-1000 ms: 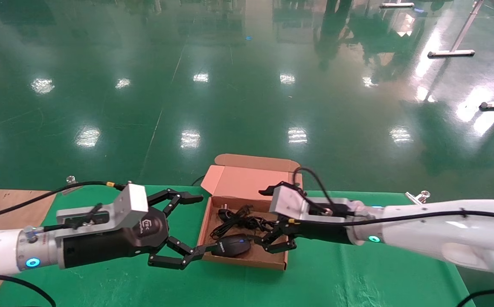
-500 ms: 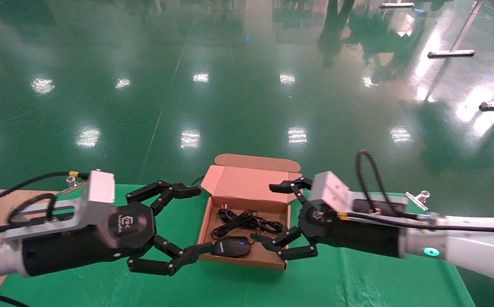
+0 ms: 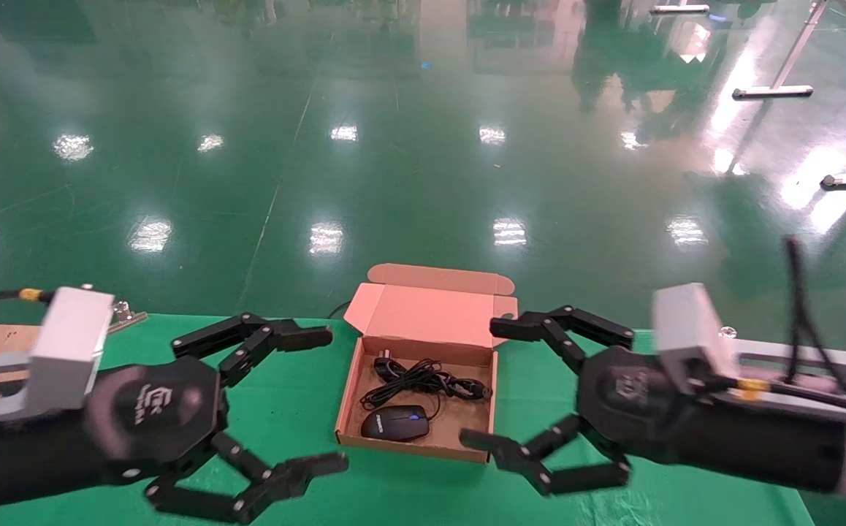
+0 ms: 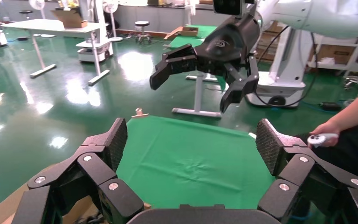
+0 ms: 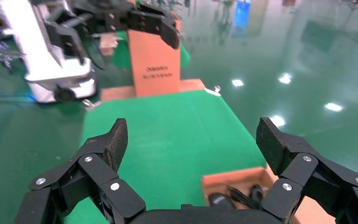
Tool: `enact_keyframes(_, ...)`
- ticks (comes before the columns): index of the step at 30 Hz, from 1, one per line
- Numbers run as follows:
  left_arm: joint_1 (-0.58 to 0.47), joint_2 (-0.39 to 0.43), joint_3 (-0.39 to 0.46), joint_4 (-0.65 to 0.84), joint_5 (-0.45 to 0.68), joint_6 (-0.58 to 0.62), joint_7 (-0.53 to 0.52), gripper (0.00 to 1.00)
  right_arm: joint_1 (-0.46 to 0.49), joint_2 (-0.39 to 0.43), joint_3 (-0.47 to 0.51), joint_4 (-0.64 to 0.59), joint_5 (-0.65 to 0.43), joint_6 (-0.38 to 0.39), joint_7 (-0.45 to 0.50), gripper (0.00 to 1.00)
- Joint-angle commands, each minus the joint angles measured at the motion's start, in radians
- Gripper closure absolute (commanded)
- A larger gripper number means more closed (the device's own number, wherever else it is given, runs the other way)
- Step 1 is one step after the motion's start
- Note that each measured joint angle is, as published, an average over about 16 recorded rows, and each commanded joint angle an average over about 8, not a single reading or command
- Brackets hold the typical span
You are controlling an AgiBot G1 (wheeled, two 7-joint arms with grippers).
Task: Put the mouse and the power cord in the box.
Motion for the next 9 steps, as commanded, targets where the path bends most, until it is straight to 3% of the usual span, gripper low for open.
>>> enact_keyframes(1,0.015,-0.015,-0.025,-0.039,-0.002,0.006,-0.030,0.00,-0.016,0.025,0.022,0.030,0.025,-0.024,0.023,0.00)
enact_keyframes(9,0.064,-0.062,-0.107,-0.164,-0.008,0.026,-0.125,0.00,-0.070,0.106,0.095,0.127,0.106,-0.102,0.097,0.00)
